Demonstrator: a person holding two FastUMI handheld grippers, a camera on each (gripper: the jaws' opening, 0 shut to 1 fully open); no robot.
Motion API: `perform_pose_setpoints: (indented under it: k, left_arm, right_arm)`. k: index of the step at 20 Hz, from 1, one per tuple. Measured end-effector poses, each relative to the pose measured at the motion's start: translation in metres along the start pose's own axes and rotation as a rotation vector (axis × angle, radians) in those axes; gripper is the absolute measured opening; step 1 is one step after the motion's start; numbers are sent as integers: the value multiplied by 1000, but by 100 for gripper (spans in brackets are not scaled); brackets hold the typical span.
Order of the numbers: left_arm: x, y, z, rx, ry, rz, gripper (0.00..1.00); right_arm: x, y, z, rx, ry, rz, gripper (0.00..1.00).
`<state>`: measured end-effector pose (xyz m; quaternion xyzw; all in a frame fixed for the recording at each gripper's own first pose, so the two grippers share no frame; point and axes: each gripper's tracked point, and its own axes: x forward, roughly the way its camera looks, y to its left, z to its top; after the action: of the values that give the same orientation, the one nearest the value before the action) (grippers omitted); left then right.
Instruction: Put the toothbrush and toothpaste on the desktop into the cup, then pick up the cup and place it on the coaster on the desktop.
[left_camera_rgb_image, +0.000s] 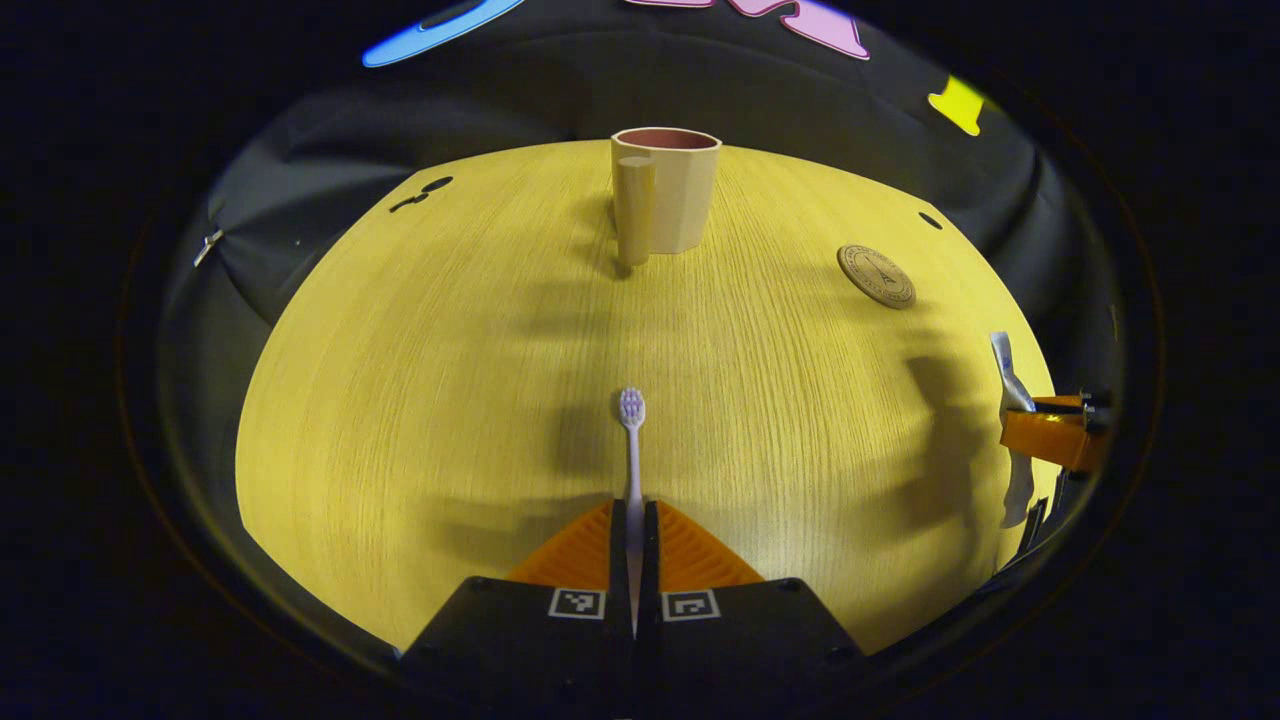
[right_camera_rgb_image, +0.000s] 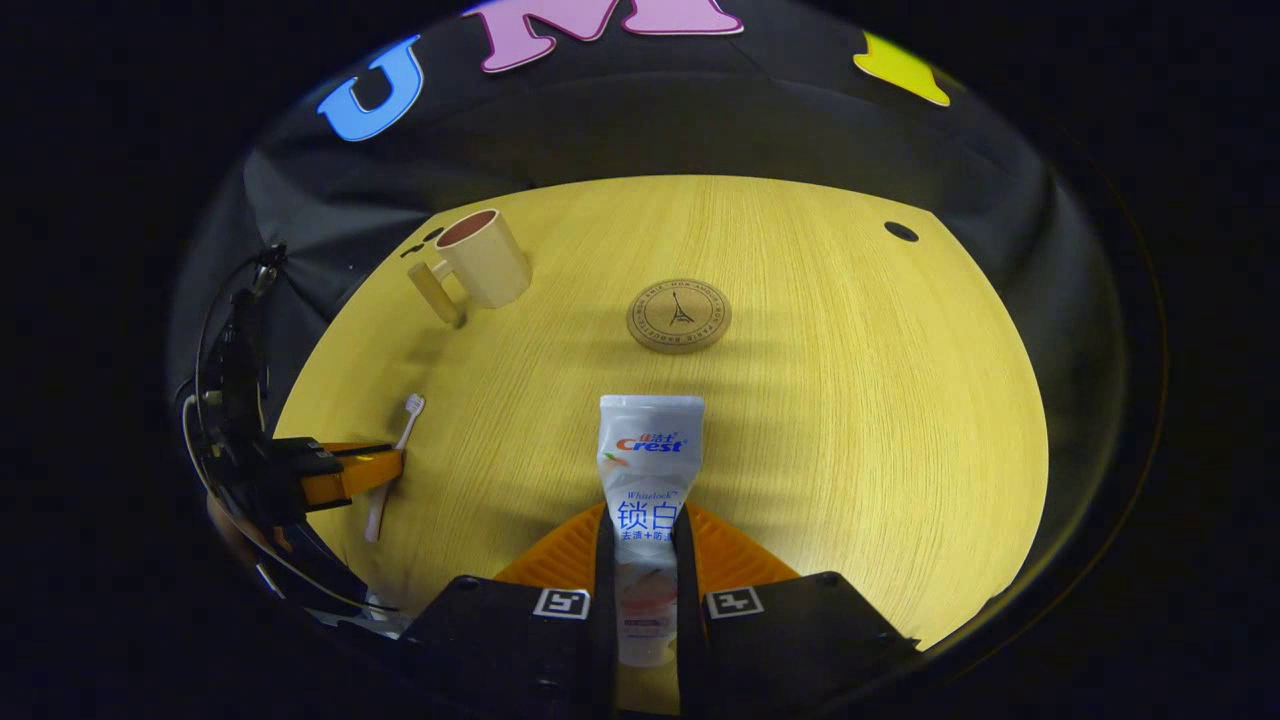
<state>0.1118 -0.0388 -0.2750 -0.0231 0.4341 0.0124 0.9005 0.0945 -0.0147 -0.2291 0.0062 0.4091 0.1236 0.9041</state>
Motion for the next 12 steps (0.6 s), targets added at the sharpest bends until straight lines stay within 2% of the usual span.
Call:
perform_pose_setpoints:
  k: [4, 9, 12]
  left_arm:
    - [-13, -3, 5, -68, -76, -33, 6]
    - [-43, -5, 21, -104, -199, -104, 6]
    - [-66, 0, 31, -114, -288, -111, 6]
  right_arm:
    - [-3, 12, 27, -38, -63, 26, 27]
    - [-9, 30, 94, -84, -197, 53, 27]
    - [-13, 49, 130, -84, -274, 81, 27]
